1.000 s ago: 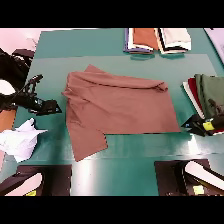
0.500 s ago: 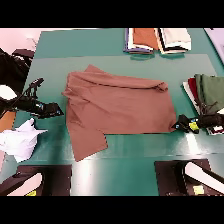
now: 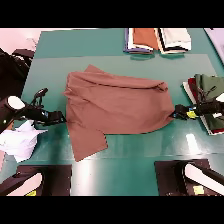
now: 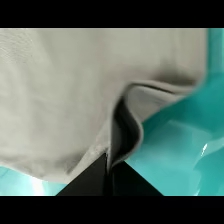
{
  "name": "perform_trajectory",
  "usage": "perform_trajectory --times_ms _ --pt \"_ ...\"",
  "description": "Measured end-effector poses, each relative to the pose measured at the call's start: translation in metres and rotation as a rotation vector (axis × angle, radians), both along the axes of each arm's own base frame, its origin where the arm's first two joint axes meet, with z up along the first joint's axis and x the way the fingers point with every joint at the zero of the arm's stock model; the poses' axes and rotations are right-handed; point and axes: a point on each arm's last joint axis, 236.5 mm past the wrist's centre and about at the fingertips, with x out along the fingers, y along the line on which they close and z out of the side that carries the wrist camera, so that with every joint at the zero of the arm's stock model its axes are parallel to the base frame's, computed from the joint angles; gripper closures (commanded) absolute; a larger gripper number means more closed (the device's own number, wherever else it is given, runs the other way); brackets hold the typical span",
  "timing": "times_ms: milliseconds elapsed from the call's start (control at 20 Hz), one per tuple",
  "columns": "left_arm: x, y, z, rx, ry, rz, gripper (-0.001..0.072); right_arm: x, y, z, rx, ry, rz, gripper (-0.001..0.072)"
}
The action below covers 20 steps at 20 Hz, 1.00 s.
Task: Fold the shirts.
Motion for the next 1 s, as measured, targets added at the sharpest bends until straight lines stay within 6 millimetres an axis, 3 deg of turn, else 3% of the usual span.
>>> perform_trajectory --times_ms 600,700,750,900,1000 --pt "0.003 -0.024 -0.015 -0.097 -0.028 0.054 0.0185 0.005 0.010 0.008 -0.002 -0.018 0.040 0.0693" --pt "0.001 -0.033 -0.019 -0.102 -0.020 0.031 0.0553 0.005 0.011 0.008 -0.001 -0.015 0.040 0.0693" --pt "-0.001 -0.036 -0.021 -0.098 -0.012 0.017 0.0679 0.004 0.011 0.008 0.000 -0.013 0.040 0.0693" --pt "0.003 -0.042 -0.013 -0.099 -0.020 -0.019 0.0676 0.005 0.011 0.010 0.001 -0.014 0.041 0.0693" --pt "0.013 -0.044 0.005 -0.096 -0.059 -0.048 0.0677 0.010 0.010 0.018 -0.003 -0.030 0.047 0.0694"
